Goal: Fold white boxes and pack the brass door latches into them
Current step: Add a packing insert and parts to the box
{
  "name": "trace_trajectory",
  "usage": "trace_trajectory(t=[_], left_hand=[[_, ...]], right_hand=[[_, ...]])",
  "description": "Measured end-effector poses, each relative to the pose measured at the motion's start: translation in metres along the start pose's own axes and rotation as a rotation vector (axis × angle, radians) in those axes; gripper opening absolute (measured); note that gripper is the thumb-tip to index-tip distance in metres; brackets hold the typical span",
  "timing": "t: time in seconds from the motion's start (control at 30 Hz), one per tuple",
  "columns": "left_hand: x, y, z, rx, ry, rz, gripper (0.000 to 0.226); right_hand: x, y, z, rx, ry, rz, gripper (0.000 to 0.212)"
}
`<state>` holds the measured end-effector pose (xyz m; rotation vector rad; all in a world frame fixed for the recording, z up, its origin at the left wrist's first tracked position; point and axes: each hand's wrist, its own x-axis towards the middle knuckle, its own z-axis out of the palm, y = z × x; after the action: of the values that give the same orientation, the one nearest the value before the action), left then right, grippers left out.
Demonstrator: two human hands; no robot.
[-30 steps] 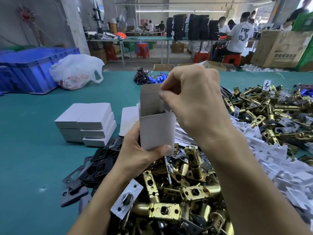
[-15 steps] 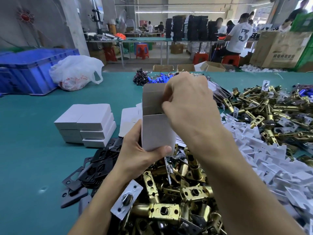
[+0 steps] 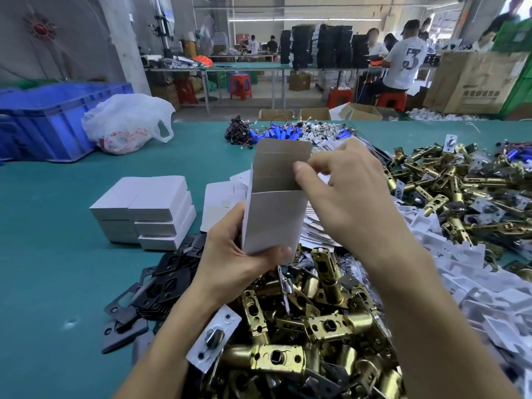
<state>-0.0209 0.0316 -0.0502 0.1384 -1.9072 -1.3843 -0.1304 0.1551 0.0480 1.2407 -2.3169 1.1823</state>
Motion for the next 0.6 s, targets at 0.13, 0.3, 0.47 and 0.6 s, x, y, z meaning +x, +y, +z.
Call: trace_trajectory(t=[0.13,0.3,0.47,0.6], left_hand=[[0.0,0.0,-0.001,0.016,0.011,-0.002,0.053],[-0.001,0.006,-0.003,-0.136,0.078,-0.075,0.053],[0.001,0.012,-0.004,-0.182,0.025,-0.06,0.059],[0.001,0.021,0.001,-0.283,-0.063,-0.167,0.046]], right_hand=[[-0.005,0.008,0.004,0.274,-0.014,0.061,0.012],[-0.021,0.026,0.009,0.593,-0.318,0.234,0.068],[-0.03,0.036,0.018,0.615,-0.589,0.134,0.054],[-0.033,0.036,0.018,0.655,-0.604,0.04,0.06]])
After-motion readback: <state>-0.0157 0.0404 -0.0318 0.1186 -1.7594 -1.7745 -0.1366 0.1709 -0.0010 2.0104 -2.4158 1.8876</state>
